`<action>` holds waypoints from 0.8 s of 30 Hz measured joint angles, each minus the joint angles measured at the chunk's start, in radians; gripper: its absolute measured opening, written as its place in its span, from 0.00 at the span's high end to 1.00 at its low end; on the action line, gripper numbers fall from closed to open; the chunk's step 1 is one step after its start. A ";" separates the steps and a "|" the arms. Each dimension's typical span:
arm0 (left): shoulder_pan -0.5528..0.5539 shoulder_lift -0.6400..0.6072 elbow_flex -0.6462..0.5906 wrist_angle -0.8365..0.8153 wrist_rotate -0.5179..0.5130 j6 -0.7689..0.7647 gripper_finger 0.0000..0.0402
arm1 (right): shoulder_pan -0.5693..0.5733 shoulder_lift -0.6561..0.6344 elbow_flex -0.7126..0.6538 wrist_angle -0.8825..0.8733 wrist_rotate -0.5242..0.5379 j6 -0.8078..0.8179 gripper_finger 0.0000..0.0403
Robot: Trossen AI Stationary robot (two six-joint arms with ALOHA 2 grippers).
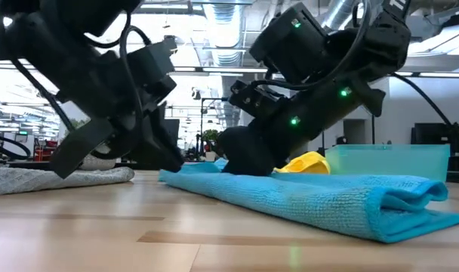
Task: Fold microfiber towels
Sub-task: Fold the blue microfiber cloth
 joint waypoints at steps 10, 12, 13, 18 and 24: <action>0.024 0.000 -0.024 -0.006 -0.100 -0.029 0.87 | 0.112 -0.013 -0.005 -0.205 0.197 0.456 0.76; 0.028 0.000 -0.024 0.014 -0.090 -0.028 0.87 | 0.134 -0.014 -0.003 -0.241 0.211 0.555 0.76; 0.028 0.000 -0.025 0.035 -0.076 -0.018 0.87 | 0.146 -0.014 -0.004 -0.250 0.228 0.584 0.76; -0.024 -0.026 -0.025 0.220 0.020 0.058 0.87 | 0.217 -0.094 -0.006 -0.258 0.317 0.530 0.76; -0.108 -0.066 -0.025 0.426 0.190 0.098 0.87 | 0.317 -0.247 -0.007 -0.363 0.329 0.411 0.76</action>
